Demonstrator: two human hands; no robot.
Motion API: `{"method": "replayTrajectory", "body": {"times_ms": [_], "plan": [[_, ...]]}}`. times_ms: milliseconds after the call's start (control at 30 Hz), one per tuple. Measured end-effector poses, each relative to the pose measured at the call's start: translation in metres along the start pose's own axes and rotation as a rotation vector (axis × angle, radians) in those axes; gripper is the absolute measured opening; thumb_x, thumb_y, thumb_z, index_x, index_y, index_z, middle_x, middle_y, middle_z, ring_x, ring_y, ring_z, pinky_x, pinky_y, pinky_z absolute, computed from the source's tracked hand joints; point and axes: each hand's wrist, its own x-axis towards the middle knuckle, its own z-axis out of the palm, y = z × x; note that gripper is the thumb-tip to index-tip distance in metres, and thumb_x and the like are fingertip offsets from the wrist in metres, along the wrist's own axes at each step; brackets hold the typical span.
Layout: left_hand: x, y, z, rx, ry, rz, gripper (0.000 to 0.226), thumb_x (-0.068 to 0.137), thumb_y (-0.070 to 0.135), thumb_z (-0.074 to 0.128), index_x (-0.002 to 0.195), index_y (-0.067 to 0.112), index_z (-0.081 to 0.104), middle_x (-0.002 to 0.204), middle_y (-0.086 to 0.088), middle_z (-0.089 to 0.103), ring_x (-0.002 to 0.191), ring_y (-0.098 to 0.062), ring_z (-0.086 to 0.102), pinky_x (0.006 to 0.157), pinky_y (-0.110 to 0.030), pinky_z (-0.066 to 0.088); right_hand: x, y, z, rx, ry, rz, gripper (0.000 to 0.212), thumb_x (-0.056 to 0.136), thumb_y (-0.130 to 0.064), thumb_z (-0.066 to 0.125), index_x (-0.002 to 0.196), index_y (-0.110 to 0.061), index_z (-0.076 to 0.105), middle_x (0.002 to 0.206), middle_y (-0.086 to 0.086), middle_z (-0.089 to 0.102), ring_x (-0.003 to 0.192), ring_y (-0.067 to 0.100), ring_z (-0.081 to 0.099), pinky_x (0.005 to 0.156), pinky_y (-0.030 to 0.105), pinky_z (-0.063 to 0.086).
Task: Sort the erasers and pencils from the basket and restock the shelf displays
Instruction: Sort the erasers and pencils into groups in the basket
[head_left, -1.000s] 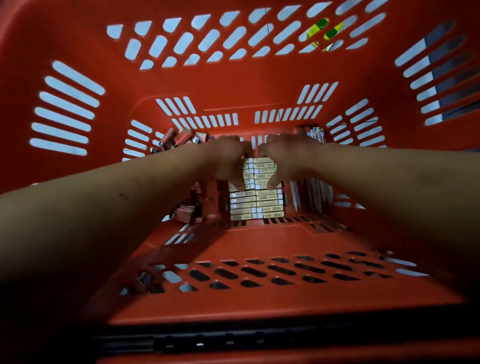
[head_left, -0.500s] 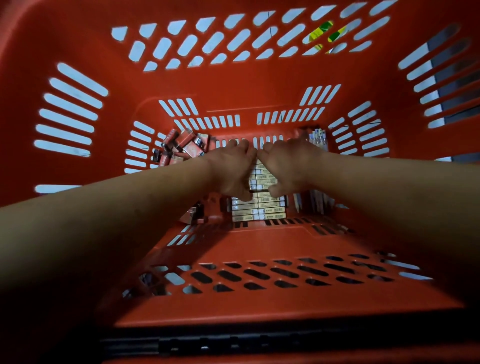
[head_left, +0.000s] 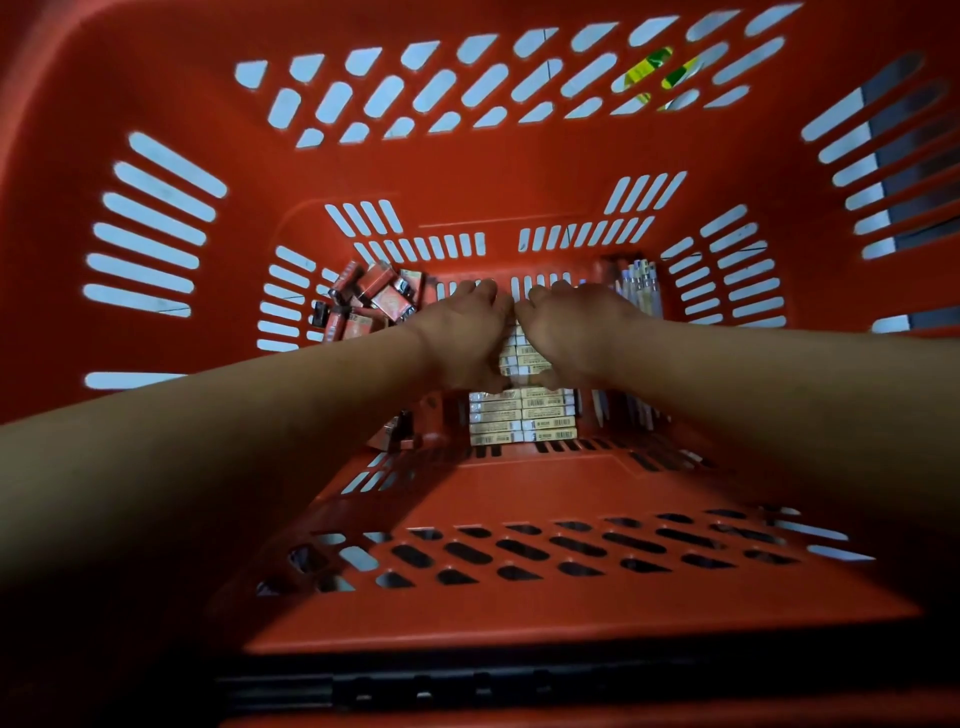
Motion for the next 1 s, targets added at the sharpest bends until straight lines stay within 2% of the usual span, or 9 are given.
{"method": "replayTrajectory", "body": {"times_ms": [167,300,567,667,733,833,900,1000], "plan": [[-0.001,0.001,0.0,0.024,0.025,0.003,0.084,0.08,0.059,0.073,0.134,0.002,0.045,0.126,-0.018,0.049,0.118,-0.032,0.046,0.094,-0.042,0.044,-0.002,-0.001,0.001,-0.055,0.022,-0.008,0.072,0.09,-0.058,0.061,0.136,-0.005,0.045,0.132,0.013,0.053,0.123,0.031,0.051,0.093,0.043,0.047],[-0.002,0.004,0.0,0.081,0.032,0.03,0.074,0.082,0.062,0.069,0.129,0.006,0.054,0.123,-0.014,0.052,0.115,-0.029,0.048,0.089,-0.039,0.045,0.0,0.0,0.003,0.026,0.024,-0.035,0.066,0.087,-0.055,0.067,0.133,-0.01,0.051,0.13,0.01,0.052,0.122,0.03,0.049,0.095,0.043,0.046],[0.001,0.001,-0.002,0.11,0.031,0.069,0.074,0.078,0.06,0.071,0.127,0.006,0.06,0.121,-0.013,0.055,0.113,-0.03,0.05,0.087,-0.039,0.049,-0.001,0.003,0.002,0.113,0.001,-0.023,0.057,0.081,-0.049,0.072,0.121,-0.012,0.057,0.122,0.006,0.053,0.114,0.025,0.052,0.086,0.037,0.05],[0.002,-0.001,-0.006,0.094,0.056,0.073,0.072,0.076,0.06,0.072,0.122,0.004,0.062,0.117,-0.013,0.056,0.11,-0.031,0.053,0.081,-0.036,0.046,0.0,0.008,-0.003,0.098,0.014,0.006,0.055,0.081,-0.055,0.07,0.111,-0.01,0.059,0.11,0.004,0.053,0.102,0.022,0.053,0.074,0.032,0.044],[0.002,-0.003,-0.012,0.091,0.046,0.067,0.065,0.077,0.059,0.073,0.113,0.005,0.066,0.114,-0.013,0.058,0.103,-0.029,0.056,0.076,-0.031,0.042,0.002,0.012,-0.009,0.108,0.048,0.042,0.056,0.077,-0.058,0.073,0.104,-0.011,0.06,0.098,0.001,0.054,0.087,0.019,0.056,0.07,0.031,0.05],[0.0,-0.012,-0.026,0.04,0.05,0.055,0.057,0.075,0.057,0.077,0.103,0.01,0.064,0.101,-0.005,0.054,0.086,-0.023,0.054,0.068,-0.029,0.038,0.003,0.021,-0.021,0.173,0.078,0.096,0.054,0.071,-0.062,0.076,0.094,-0.015,0.061,0.092,0.001,0.063,0.077,0.019,0.061,0.07,0.034,0.058],[-0.005,-0.019,-0.036,-0.016,0.096,0.057,0.058,0.072,0.058,0.078,0.102,0.012,0.06,0.096,0.0,0.05,0.087,-0.023,0.055,0.068,-0.028,0.04,0.0,0.027,-0.033,0.218,0.065,0.132,0.054,0.069,-0.064,0.077,0.088,-0.016,0.062,0.088,-0.001,0.062,0.076,0.018,0.06,0.069,0.032,0.056],[-0.02,-0.022,-0.055,-0.136,0.176,0.028,0.05,0.065,0.059,0.079,0.094,0.024,0.06,0.092,0.005,0.061,0.08,-0.018,0.063,0.066,-0.027,0.048,-0.017,0.038,-0.057,0.262,0.077,0.198,0.05,0.067,-0.061,0.08,0.077,-0.019,0.054,0.081,-0.002,0.053,0.078,0.021,0.055,0.068,0.031,0.049]]}}
